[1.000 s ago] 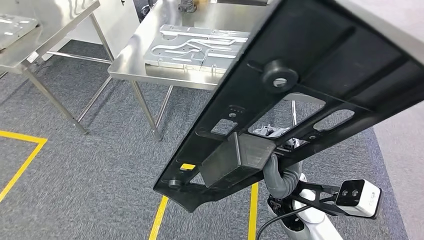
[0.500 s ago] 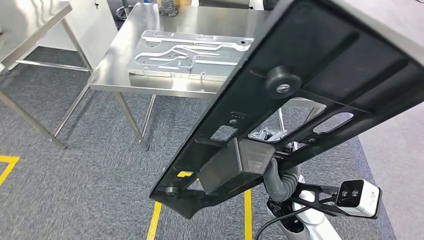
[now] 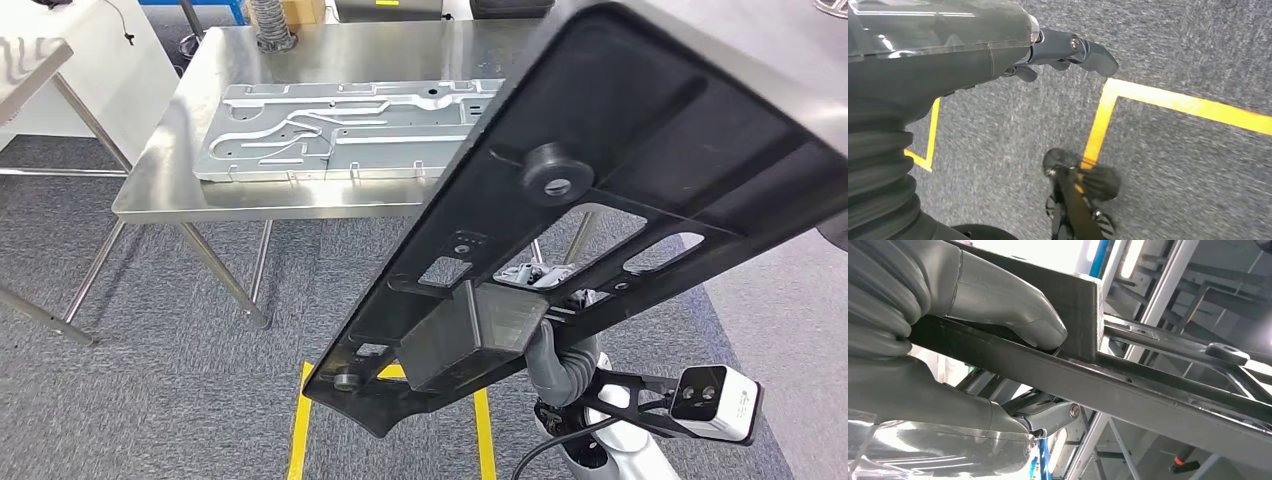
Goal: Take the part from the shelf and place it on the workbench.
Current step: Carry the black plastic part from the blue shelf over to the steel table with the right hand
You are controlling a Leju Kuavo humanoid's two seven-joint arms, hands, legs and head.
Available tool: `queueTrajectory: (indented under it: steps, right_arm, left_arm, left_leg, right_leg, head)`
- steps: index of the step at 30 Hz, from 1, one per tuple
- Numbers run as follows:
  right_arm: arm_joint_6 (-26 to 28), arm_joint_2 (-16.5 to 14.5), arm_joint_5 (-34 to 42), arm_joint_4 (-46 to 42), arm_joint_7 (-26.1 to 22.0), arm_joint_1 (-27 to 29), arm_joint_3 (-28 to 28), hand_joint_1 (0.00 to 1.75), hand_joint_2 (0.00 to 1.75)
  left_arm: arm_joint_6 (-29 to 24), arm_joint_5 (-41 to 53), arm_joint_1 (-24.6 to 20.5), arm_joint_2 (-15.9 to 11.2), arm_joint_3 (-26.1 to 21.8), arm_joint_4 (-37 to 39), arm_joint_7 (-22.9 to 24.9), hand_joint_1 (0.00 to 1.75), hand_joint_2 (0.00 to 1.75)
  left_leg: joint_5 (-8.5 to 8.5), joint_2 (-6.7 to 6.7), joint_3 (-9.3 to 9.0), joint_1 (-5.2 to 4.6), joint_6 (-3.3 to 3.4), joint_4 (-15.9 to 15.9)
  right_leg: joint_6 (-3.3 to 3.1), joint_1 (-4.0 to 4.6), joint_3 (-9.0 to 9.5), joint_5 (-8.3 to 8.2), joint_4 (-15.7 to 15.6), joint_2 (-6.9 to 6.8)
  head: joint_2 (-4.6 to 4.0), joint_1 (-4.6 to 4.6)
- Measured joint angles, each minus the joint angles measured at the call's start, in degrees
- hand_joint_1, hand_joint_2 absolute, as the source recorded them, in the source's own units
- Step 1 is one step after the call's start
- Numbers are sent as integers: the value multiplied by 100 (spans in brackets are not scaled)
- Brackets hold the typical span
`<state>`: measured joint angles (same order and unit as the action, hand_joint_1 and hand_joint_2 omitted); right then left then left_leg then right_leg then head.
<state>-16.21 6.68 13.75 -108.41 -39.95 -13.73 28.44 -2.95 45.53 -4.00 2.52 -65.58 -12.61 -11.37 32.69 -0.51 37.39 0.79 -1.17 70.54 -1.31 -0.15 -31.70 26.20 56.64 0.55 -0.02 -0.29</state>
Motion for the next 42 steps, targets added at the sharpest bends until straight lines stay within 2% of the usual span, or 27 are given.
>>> queueTrajectory:
  steps: [2,3,4,8,10,12,13,14,15,17,18,19,21,24,25,26,28,29,30,32,33,34,35,38,39,40,42]
  right_arm:
    - [-1,-6,-6,3,0,-15,-1,175,175]
    - [-1,-8,-5,8,0,-34,-1,175,175]
    - [2,-8,-1,14,1,-59,-2,175,175]
    - [33,-8,60,27,3,-138,-4,175,175]
    - [48,-7,72,28,4,-172,-4,175,175]
    - [54,-6,75,39,4,-187,-4,175,175]
    - [55,-5,76,48,4,-185,-4,175,175]
    - [58,-5,76,56,4,-184,-4,175,175]
    - [61,-5,76,61,4,-183,-3,175,175]
    - [68,-4,76,64,4,-183,-2,175,175]
    - [73,-4,73,63,4,-184,-1,175,175]
    - [81,-4,68,62,6,-183,2,175,175]
    - [127,-4,39,57,12,-175,7,175,175]
    - [217,-5,-36,25,35,-156,8,175,175]
    - [236,-5,-52,14,43,-153,8,175,175]
    - [251,-5,-62,9,48,-145,9,175,175]
    - [268,-5,-73,9,51,-115,9,175,175]
    - [270,-4,-76,9,51,-95,9,175,175]
    - [269,-3,-79,9,49,-79,9,175,175]
    - [268,0,-95,9,39,-55,9,175,175]
    - [268,1,-109,9,31,-48,9,175,175]
    - [267,1,-124,9,24,-43,9,175,175]
    - [264,1,-136,8,19,-39,8,175,175]
    - [257,2,-154,-23,12,-29,1,175,175]
    - [257,2,-157,-44,9,-31,-5,175,175]
    - [257,3,-160,-64,7,-33,-12,175,175]
    - [257,5,-162,-88,1,-21,-25,175,175]
  left_arm:
    - [5,-1,3,-3,-8,0,0,0,175]
    - [8,-1,0,-5,-10,0,-1,0,175]
    - [9,1,-1,-6,-13,0,-1,0,175]
    - [10,15,2,-14,-15,0,-2,0,175]
    - [10,20,-14,-15,-15,0,-4,0,175]
    - [10,21,-25,-16,-15,0,-4,0,175]
    - [10,21,-26,-16,-15,0,-4,0,175]
    - [10,21,-25,-16,-15,0,-4,0,175]
    - [9,22,-24,-16,-16,0,-4,0,175]
    - [8,22,-23,-13,-17,0,-6,0,175]
    - [8,22,-27,-10,-17,0,-8,0,175]
    - [9,22,-30,-8,-17,0,-12,0,175]
    - [14,21,-36,-5,-17,0,-20,0,175]
    - [27,24,-52,-14,-17,-3,-34,0,175]
    - [30,28,-57,-16,-17,-4,-38,0,175]
    - [33,33,-55,-16,-17,-4,-40,0,175]
    - [38,40,-38,-16,-19,-4,-39,0,175]
    - [40,41,-26,-16,-20,-4,-39,0,175]
    - [44,41,-16,-17,-20,-4,-39,0,175]
    - [52,41,-7,-20,-25,-4,-40,0,175]
    - [56,43,-6,-21,-30,-4,-41,0,175]
    - [57,47,-7,-21,-34,-4,-42,0,175]
    - [58,51,-7,-21,-37,-4,-43,0,175]
    - [73,63,-11,-20,-40,-4,-48,0,175]
    - [83,67,-14,-20,-42,-4,-50,0,175]
    - [91,72,-19,-20,-42,-4,-51,0,175]
    - [99,74,-26,-20,-44,-4,-54,0,175]
  left_leg:
    - [-528,3,-202,5,13,-723]
    - [-648,4,-288,-6,31,-1009]
    - [-713,5,-338,-19,61,-1175]
    - [-735,11,-407,-19,203,-1266]
    - [-720,10,-470,-2,263,-1310]
    - [-672,7,-508,-12,302,-1313]
    - [-644,7,-533,-16,309,-1313]
    - [-611,8,-571,-19,309,-1312]
    - [-571,12,-623,-20,304,-1311]
    - [-480,19,-740,-23,281,-1313]
    - [-436,22,-776,-32,256,-1309]
    - [-401,21,-794,-39,227,-1310]
    - [-354,8,-808,-46,162,-1332]
    - [-231,-6,-825,-48,81,-1206]
    - [-117,-2,-719,-44,59,-958]
    - [23,3,-515,-32,42,-577]
    - [223,4,4,-13,9,202]
    - [175,4,186,-8,-1,377]
    - [-5,4,247,-4,-5,304]
    - [-588,4,76,1,12,-414]
    - [-800,6,-57,-4,27,-801]
    - [-917,10,-151,-11,50,-1064]
    - [-937,15,-194,-17,75,-1189]
    - [-879,23,-237,-17,170,-1236]
    - [-867,23,-270,-10,207,-1261]
    - [-855,22,-306,0,241,-1285]
    - [-810,18,-349,-3,284,-1297]
  right_leg:
    - [43,-10,96,85,20,24]
    - [71,-10,121,121,31,31]
    - [105,-8,132,151,39,37]
    - [253,-3,135,255,97,27]
    - [317,-17,-94,473,558,4]
    - [359,-27,-589,754,1381,-6]
    - [370,-29,-810,797,1688,-9]
    - [371,-30,-931,711,1780,-13]
    - [361,-29,-929,499,1625,-17]
    - [303,-16,-658,-49,839,-37]
    - [266,1,-512,-212,469,-49]
    - [230,19,-419,-276,239,-58]
    - [169,49,-372,-218,119,-49]
    - [82,-4,-253,-176,30,-31]
    - [53,-23,-192,-159,-3,-36]
    - [32,-22,-144,-130,-17,-40]
    - [12,-19,-71,-62,-18,-34]
    - [16,-19,-27,-24,-17,-25]
    - [23,-20,27,18,-16,-14]
    - [54,-22,152,121,-9,0]
    - [82,-11,198,178,5,6]
    - [111,1,223,221,15,13]
    - [143,9,229,252,21,21]
    - [240,6,253,316,24,26]
    - [273,1,219,384,130,19]
    - [303,-7,113,499,361,12]
    - [345,-23,-336,802,1148,1]
  head:
    - [0,1]
    - [0,1]
    - [0,1]
    - [0,1]
    - [0,1]
    - [0,1]
    - [0,1]
    - [0,1]
    - [0,1]
    - [0,1]
    - [0,2]
    - [0,1]
    - [0,0]
    - [0,-2]
    - [0,-3]
    - [0,-4]
    - [0,-4]
    - [0,-4]
    - [0,-3]
    - [0,-3]
    - [0,-3]
    - [0,-3]
    - [0,-3]
    - [0,-3]
    - [0,-3]
    - [0,-3]
    - [0,-3]
